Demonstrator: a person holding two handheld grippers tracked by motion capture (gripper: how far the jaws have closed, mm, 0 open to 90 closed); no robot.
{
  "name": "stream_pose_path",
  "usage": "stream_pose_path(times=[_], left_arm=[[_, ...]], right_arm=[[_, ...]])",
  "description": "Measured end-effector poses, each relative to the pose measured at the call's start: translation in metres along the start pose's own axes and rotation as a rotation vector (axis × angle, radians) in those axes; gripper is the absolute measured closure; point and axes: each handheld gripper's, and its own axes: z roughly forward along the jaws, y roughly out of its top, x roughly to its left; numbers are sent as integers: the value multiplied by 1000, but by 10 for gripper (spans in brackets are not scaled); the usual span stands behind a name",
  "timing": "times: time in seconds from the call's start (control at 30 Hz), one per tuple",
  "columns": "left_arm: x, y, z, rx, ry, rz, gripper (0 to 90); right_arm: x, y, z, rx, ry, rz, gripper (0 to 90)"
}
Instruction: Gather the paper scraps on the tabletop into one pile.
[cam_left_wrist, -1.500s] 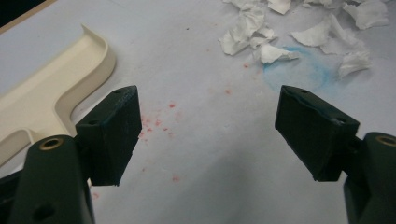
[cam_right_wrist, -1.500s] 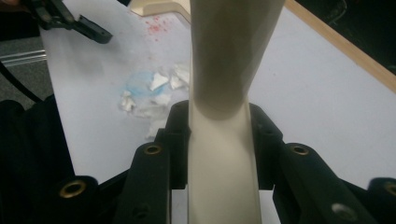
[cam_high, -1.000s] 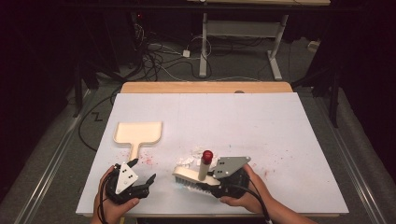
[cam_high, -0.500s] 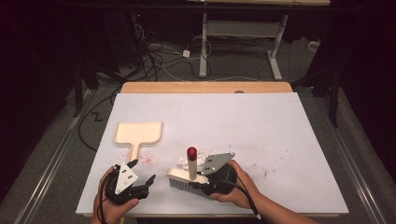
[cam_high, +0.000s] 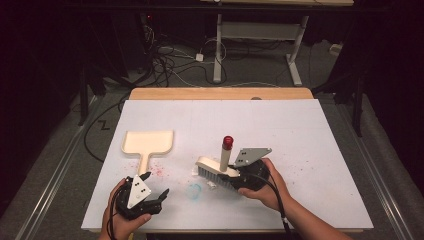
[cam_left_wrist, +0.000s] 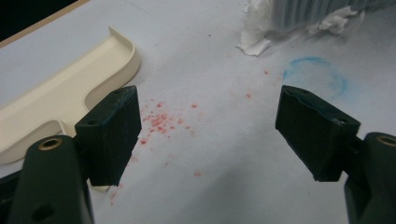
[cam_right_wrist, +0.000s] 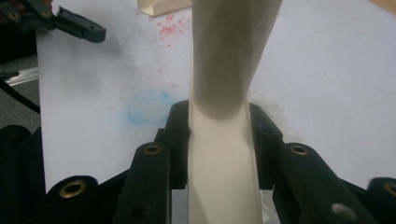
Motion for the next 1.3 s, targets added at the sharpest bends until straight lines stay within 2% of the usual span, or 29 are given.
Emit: stream_pose_path(times=[0.23, 0.33, 0.43, 0.63, 0.8, 0.9, 0.97, 1.13, 1.2, 1.3], left_arm=[[-1, 0, 0, 2, -3, 4, 214], [-1, 0, 1, 5, -4, 6, 214], [-1, 0, 1, 8, -1, 8, 214], [0, 0, 0, -2, 7, -2, 214], [0, 0, 0, -4, 4, 2, 214], [0, 0, 0, 0, 0, 1, 214], [0, 0, 0, 1, -2, 4, 214], [0, 0, 0, 0, -2, 9, 214], [0, 0, 0, 1, -3, 10, 214], [0, 1, 1, 4, -4, 13, 214]], right_arm=[[-2, 5, -31, -60, -42, -18, 677], [-1, 7, -42, -84, -23, -17, 677], [7, 8, -46, -83, 14, -41, 677], [25, -1, -33, -21, 139, -71, 677], [32, -10, -12, 57, 192, -101, 677], [30, -13, -4, 83, 187, -111, 677], [26, -14, -3, 73, 173, -103, 678], [14, -16, -6, 76, 101, -94, 677], [10, -16, -8, 83, 43, -96, 678], [3, -16, -13, 62, 27, -77, 677]])
